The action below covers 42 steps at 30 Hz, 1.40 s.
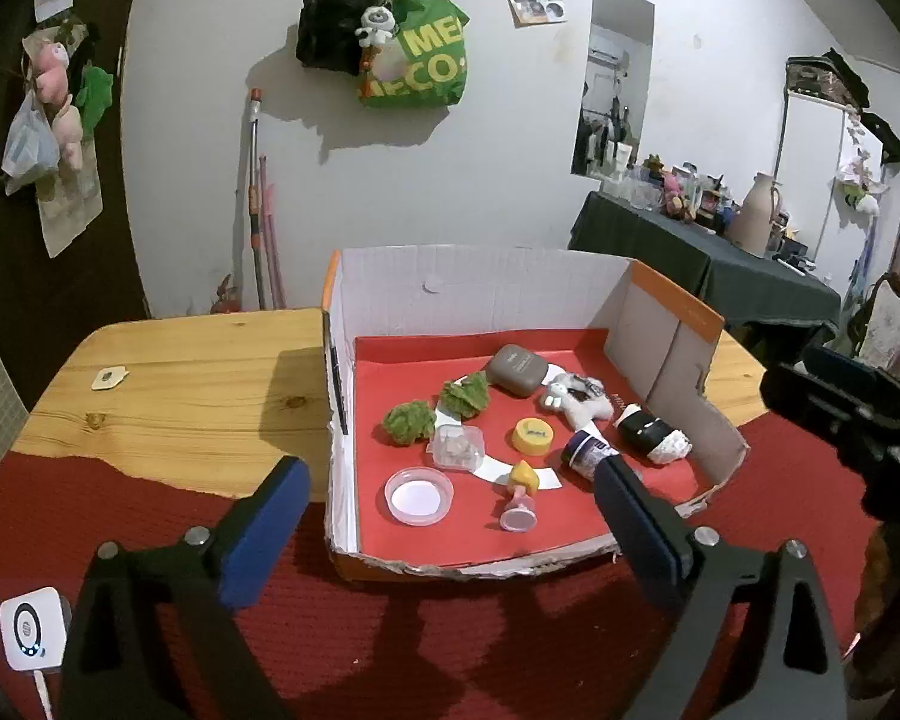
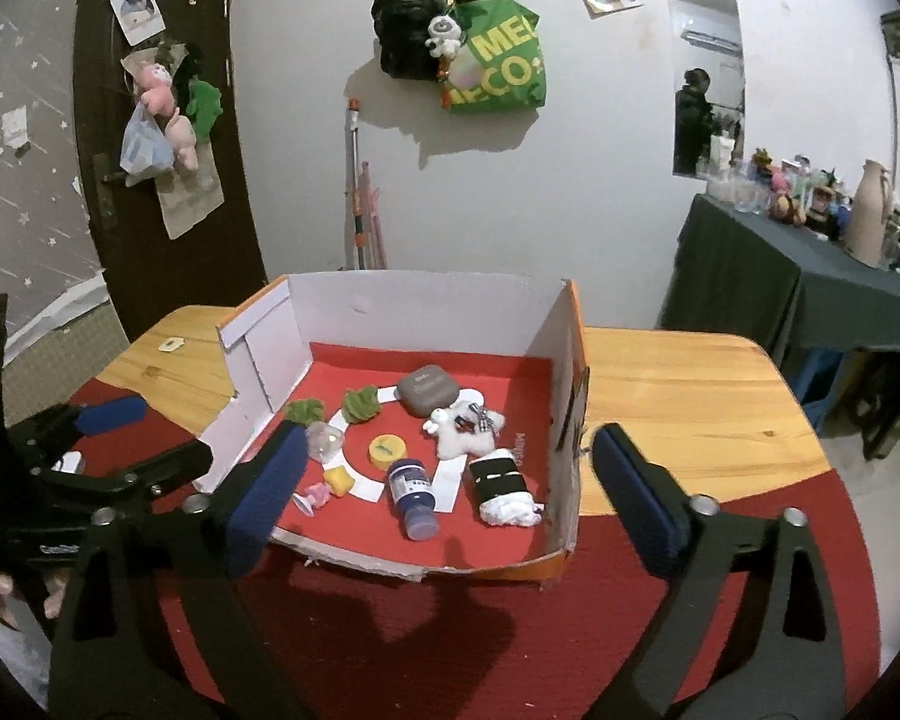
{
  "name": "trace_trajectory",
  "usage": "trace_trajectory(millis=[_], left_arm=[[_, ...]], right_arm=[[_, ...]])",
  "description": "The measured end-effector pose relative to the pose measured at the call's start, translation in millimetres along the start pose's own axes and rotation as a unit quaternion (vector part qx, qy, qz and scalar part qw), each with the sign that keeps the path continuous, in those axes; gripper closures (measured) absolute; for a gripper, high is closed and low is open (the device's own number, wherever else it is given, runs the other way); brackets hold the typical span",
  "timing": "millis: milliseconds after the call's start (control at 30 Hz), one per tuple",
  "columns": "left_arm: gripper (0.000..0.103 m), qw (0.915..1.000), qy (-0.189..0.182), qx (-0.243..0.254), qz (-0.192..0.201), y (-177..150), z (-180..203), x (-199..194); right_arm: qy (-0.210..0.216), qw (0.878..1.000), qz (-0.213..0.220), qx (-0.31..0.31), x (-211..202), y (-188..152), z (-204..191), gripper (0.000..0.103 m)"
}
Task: Organize objects
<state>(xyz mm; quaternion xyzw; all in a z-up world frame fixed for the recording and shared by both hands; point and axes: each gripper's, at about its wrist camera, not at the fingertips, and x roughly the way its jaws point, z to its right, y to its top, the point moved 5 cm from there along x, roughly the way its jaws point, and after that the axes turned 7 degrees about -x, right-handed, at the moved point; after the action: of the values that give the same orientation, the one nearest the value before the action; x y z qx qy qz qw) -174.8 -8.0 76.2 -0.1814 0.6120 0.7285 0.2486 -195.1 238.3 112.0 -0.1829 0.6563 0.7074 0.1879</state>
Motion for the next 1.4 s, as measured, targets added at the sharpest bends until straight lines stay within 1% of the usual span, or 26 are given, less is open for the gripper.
trace_trajectory(millis=[200,333,533,633,733,800,967,1167,1400], left_arm=[[0.000,0.9998,0.004,0.009,0.015,-6,1,6],[0.000,0.9998,-0.001,0.009,0.016,-8,0,14],[0.000,0.9999,0.007,-0.006,0.013,-12,-7,32],[0.000,0.9998,0.012,-0.005,0.014,-15,-9,40],[0.000,0.9996,0.025,0.002,0.015,-17,-10,46],[0.000,0.9995,0.028,0.003,0.012,-18,-11,50],[0.000,0.9994,0.033,-0.001,0.014,-18,-15,52],[0.000,0.9995,0.030,-0.006,0.008,-19,-18,56],[0.000,0.9994,0.031,-0.009,0.010,-19,-20,56]], right_arm=[[-0.012,1.000,0.000,0.001,21,-13,-2,0.003],[-0.015,1.000,-0.010,0.006,38,-23,1,0.003],[-0.034,0.999,-0.020,-0.002,57,-32,4,0.003],[-0.034,0.999,-0.023,0.001,64,-34,7,0.003],[-0.036,0.999,-0.025,0.002,69,-36,8,0.003],[-0.040,0.999,-0.026,0.001,72,-37,9,0.003],[-0.034,0.999,-0.038,0.003,80,-41,9,0.003],[-0.039,0.998,-0.040,-0.005,81,-41,6,0.003],[-0.041,0.998,-0.041,-0.008,83,-41,7,0.001]])
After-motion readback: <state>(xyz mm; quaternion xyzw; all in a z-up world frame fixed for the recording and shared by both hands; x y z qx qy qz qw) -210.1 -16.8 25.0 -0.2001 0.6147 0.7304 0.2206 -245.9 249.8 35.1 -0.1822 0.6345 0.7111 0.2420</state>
